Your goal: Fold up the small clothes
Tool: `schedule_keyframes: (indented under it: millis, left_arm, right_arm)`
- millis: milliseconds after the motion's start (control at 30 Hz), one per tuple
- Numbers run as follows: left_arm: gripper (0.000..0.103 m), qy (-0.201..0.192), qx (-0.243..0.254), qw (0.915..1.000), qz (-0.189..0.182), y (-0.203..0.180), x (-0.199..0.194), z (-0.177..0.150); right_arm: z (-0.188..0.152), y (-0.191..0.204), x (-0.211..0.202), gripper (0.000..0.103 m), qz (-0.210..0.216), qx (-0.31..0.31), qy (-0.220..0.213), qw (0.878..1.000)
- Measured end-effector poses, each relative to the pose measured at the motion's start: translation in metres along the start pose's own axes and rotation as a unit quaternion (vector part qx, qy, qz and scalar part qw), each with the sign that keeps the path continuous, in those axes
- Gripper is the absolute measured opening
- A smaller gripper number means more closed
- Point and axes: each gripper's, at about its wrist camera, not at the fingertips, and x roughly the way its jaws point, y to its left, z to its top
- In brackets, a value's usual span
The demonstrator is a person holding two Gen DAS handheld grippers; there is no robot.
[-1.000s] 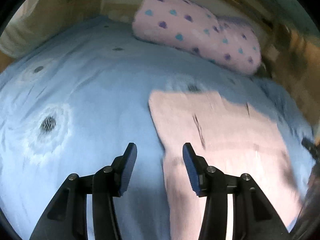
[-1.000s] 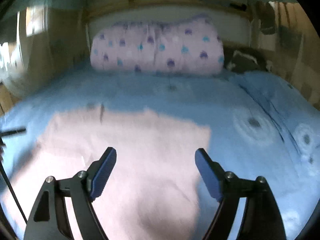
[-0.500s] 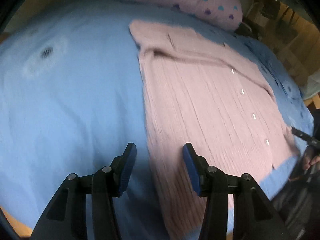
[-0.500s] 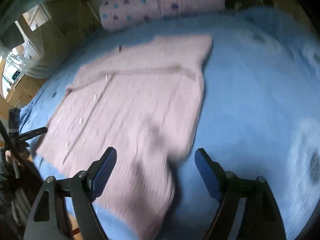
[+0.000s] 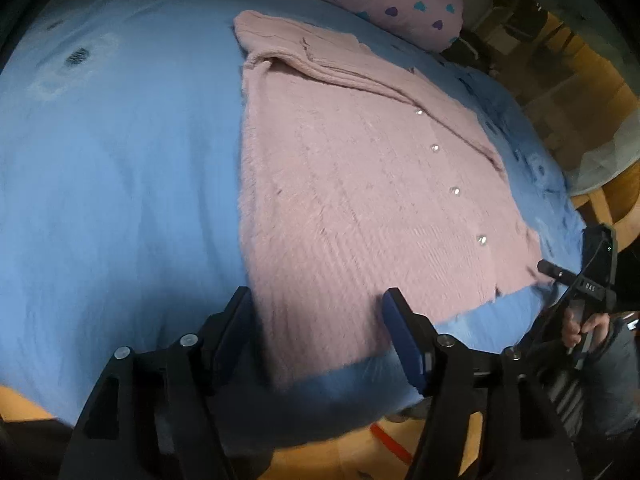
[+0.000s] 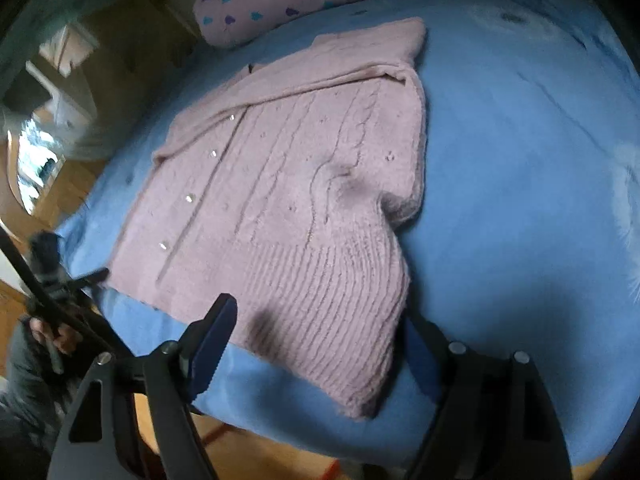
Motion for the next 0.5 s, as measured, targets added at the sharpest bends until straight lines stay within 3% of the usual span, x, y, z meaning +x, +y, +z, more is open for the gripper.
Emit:
schedule_keyframes:
  millis: [200, 333, 500]
  left_arm:
    - [0.06, 0.013, -0.023, 0.9992, -0.029, 0.01, -0.001, 0.001]
    - [0.061, 0.025, -0.017, 0.9976, -0.062, 0.007, -0.014, -0.014]
    - [0.061, 0.01, -0.057, 0.9946, -0.087, 0.016, 0.01, 0.011]
  right_arm:
    - [-0.005, -0.015, -0.007, 0.062, 0.045, 0.059, -0.007, 0.997]
    - [-0.009, -0.009, -0.007, 0.061, 0.053, 0.054, -0.006, 0.997]
    - [0.003, -0.013, 0.008, 0.062, 0.067, 0.081, 0.0, 0.994]
